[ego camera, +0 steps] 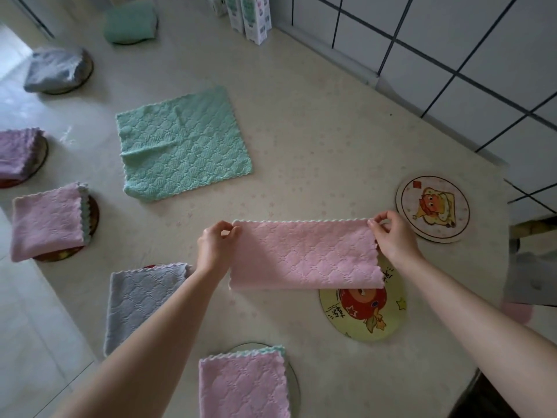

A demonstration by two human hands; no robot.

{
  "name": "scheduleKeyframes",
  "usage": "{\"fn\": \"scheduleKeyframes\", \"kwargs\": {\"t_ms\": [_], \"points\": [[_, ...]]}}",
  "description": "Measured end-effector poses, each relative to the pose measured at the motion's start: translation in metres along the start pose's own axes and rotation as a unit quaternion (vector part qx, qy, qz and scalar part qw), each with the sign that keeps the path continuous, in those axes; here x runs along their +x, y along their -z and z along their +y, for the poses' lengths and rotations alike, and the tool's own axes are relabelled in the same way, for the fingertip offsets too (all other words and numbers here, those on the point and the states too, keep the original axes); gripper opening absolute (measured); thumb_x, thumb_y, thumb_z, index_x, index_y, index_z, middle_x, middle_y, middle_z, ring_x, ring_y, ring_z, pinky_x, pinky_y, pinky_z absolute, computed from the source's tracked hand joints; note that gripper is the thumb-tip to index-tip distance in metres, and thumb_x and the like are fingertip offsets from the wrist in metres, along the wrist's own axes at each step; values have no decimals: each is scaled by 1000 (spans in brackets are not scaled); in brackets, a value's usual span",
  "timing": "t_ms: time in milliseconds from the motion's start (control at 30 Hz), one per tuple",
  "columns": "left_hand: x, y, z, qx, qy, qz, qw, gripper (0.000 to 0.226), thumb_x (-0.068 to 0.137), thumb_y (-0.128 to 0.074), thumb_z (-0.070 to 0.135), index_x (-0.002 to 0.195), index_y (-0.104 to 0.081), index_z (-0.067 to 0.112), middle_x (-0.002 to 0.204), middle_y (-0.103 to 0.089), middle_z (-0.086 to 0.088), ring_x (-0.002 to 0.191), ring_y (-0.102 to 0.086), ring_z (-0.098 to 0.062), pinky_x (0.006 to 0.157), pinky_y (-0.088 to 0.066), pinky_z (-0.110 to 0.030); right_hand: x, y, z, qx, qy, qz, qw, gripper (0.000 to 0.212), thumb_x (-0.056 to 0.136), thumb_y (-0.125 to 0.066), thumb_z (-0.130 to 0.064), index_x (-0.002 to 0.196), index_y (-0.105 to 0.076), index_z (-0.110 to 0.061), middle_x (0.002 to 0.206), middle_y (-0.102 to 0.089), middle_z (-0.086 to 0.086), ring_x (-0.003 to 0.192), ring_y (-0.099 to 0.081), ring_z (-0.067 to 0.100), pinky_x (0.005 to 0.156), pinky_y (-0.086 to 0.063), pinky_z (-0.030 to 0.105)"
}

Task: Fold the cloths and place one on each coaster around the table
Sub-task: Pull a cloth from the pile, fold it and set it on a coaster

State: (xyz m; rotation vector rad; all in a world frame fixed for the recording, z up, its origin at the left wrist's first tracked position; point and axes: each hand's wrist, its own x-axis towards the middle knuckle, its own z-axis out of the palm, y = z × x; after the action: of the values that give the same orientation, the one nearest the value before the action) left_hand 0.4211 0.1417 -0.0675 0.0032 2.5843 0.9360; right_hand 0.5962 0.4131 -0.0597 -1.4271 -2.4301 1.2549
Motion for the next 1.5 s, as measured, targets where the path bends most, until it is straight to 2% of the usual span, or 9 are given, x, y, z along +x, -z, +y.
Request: {"fn": "scheduleKeyframes", "kwargs": {"t_ms": [133,233,300,433,533,600,833,1200,1500], "points": [[1,-1,3,32,7,13,999,24,88,-58,36,94,-70,15,84,-64,-7,77,-56,-22,66,-35,-25,5,-4,-3,-35,-10,12,999,18,91,-58,-26,92,-54,-9,87,-63,7,65,-54,15,51,-38,25],[2,1,-1,20,18,36,999,31,86,-54,46,85,-67,18,83,-69,-3,72,-63,-23,70,-50,-29,1,2,-8,-42,-17,20,999,16,91,-58,-23,96,-55,-8,92,-64,9,69,-55,16,52,-39,24],[-8,7,-2,32,-3,62,998,27,88,-52,45,85,-63,20,87,-70,0,71,-65,-24,70,-54,-35,-10,8,-10,-87,28,28,995,19,92,-55,-17,108,-54,-6,105,-61,10,83,-57,16,66,-46,23],[-62,6,3,141,-232,113,956,23,92,-54,22,113,-60,14,121,-55,-4,104,-55,-21,81,-49,-33,-60,7,-4,-214,230,19,949,38,93,-48,-12,130,-45,-5,130,-51,9,119,-49,18,99,-41,25],[-108,-18,-8,192,-417,-18,888,42,95,-48,20,137,-46,13,150,-36,-6,141,-28,-21,114,-28,-39,-98,-14,8,-262,337,-16,904,50,85,-51,1,135,-44,-3,137,-49,13,129,-44,25,108,-38,38],[-129,-37,-17,236,-452,-86,856,52,97,-42,29,146,-33,14,156,-23,-4,146,-12,-20,118,-18,-41,-117,-31,15,-300,375,-40,876,57,82,-47,6,138,-42,-3,141,-46,12,133,-40,27,112,-32,42],[-143,-61,-33,335,-414,-124,838,66,93,-35,46,148,-27,9,156,-25,-7,145,-13,-26,114,-12,-43,-128,-47,35,-391,369,-57,841,59,84,-22,-6,141,-38,-2,148,-37,13,137,-34,32,107,-37,47],[-144,-22,-75,371,-266,-63,887,70,89,-28,47,147,-30,7,155,-26,-7,144,-19,-23,112,-10,-49,-134,2,69,-432,367,-40,823,63,79,-23,1,137,-45,-5,143,-45,10,131,-43,31,101,-45,44],[-143,-20,-76,372,-248,-61,892,70,88,-27,46,145,-34,6,154,-30,-9,143,-22,-22,112,-22,-53,-122,-7,37,-472,325,-48,818,57,50,-74,7,104,-60,-4,112,-61,15,96,-59,37,77,-54,46]]}}
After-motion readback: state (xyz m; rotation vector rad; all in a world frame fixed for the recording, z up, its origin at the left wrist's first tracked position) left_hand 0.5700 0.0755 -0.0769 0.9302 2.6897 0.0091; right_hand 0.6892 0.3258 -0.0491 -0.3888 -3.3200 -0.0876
